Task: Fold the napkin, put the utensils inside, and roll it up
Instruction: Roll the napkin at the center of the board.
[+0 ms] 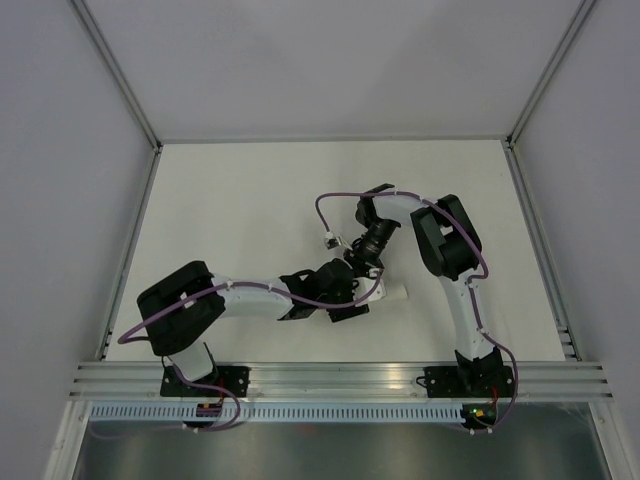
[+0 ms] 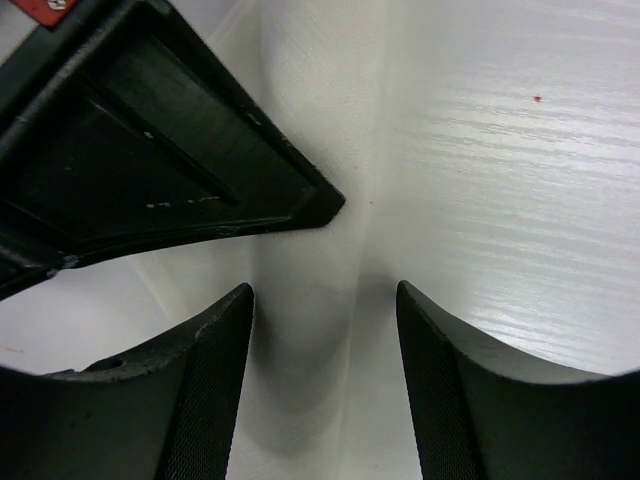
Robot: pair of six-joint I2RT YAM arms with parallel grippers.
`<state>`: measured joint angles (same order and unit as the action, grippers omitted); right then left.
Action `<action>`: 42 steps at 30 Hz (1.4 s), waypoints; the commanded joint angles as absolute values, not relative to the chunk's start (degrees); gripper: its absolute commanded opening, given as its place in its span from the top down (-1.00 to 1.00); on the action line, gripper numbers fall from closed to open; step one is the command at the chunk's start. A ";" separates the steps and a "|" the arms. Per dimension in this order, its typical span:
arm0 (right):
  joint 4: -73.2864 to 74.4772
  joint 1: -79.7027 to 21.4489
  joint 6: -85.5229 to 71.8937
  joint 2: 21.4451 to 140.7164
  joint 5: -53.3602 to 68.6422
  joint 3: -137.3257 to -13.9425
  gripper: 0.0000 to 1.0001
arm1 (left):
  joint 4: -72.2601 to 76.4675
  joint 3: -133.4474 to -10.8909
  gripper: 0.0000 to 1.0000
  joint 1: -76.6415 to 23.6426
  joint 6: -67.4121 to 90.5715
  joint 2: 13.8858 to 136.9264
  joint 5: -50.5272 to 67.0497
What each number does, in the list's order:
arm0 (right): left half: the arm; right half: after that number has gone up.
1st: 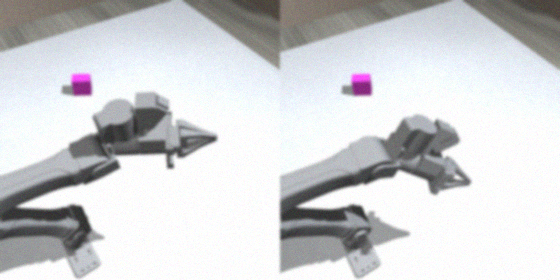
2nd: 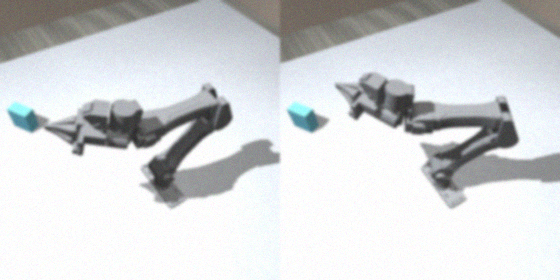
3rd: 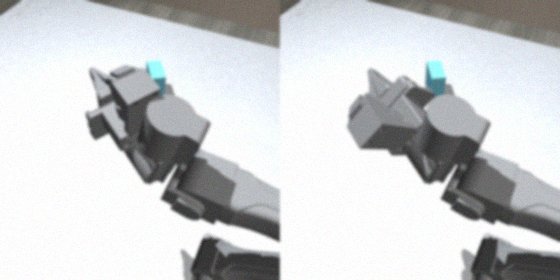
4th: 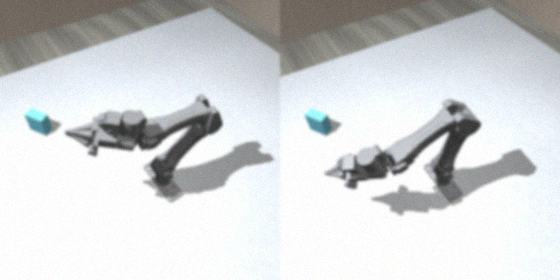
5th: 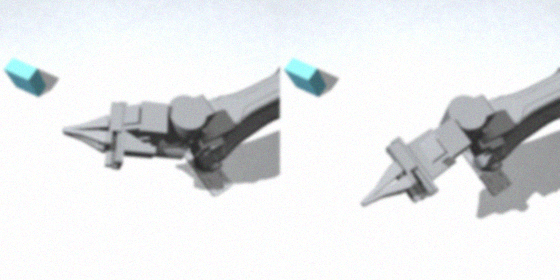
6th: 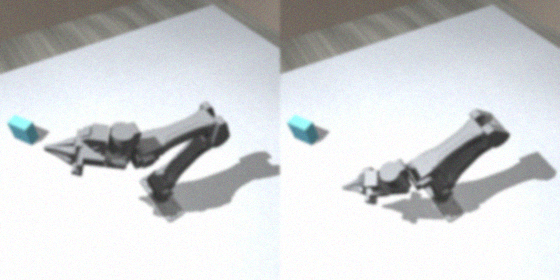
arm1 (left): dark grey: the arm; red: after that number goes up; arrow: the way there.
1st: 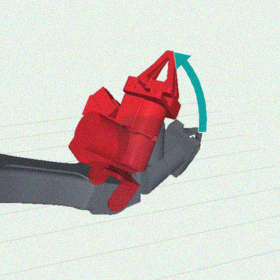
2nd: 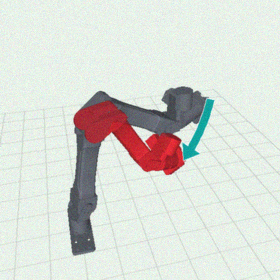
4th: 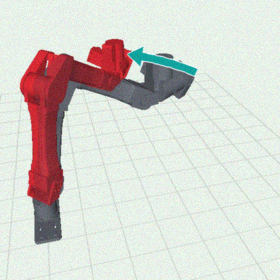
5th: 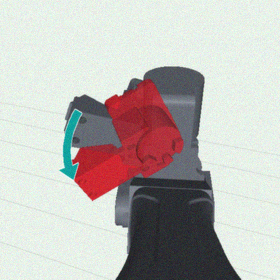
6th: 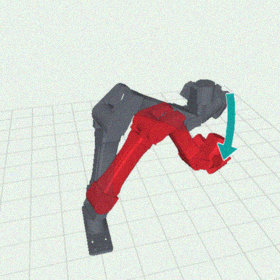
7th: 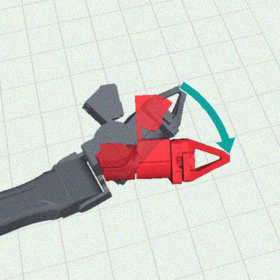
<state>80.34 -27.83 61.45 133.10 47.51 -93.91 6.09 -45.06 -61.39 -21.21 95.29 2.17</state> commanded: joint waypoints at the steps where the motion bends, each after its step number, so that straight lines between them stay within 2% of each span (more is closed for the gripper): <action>1: 72.16 -27.60 62.32 134.74 42.71 -94.31 0.62 | 7.73 -46.49 -0.27 -60.56 -21.09 96.33 2.64; 2: 71.81 -27.60 62.05 134.39 42.89 -94.05 0.44 | 7.65 -46.67 -0.25 -60.38 -21.18 96.42 2.64; 5: 70.58 -27.33 61.53 132.02 43.59 -93.60 0.20 | 6.77 -47.11 -0.08 -59.77 -20.83 96.59 3.42; 8: 69.96 -26.72 60.65 128.86 44.38 -93.34 0.07 | 4.93 -48.07 0.20 -59.07 -20.30 97.03 5.53; 12: 68.21 -25.84 58.10 124.12 44.47 -93.25 0.00 | 2.82 -49.30 0.69 -58.54 -19.60 97.47 8.26; 15: 65.32 -24.26 54.59 121.13 44.73 -92.82 -0.02 | 0.80 -51.06 0.84 -57.57 -18.72 98.35 11.76; 21: 50.73 -17.85 39.50 113.49 42.81 -88.51 -0.04 | -1.65 -52.20 0.95 -53.27 -14.95 99.05 22.29; 30: 46.59 -4.32 38.39 102.42 46.76 -84.57 -0.06 | -12.55 -62.47 0.95 -44.05 -8.89 109.14 44.26; 36: 41.40 -4.65 44.02 88.35 43.34 -73.40 -0.10 | -24.15 -72.57 0.95 -40.17 -6.42 118.82 52.73; 42: 34.02 -14.92 50.35 75.08 32.01 -57.42 -0.11 | -29.79 -75.76 0.93 -37.18 -3.52 126.21 58.79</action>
<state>39.16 -10.26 45.15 79.68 38.11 -63.42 -22.50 -75.72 -37.85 -6.68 122.63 56.55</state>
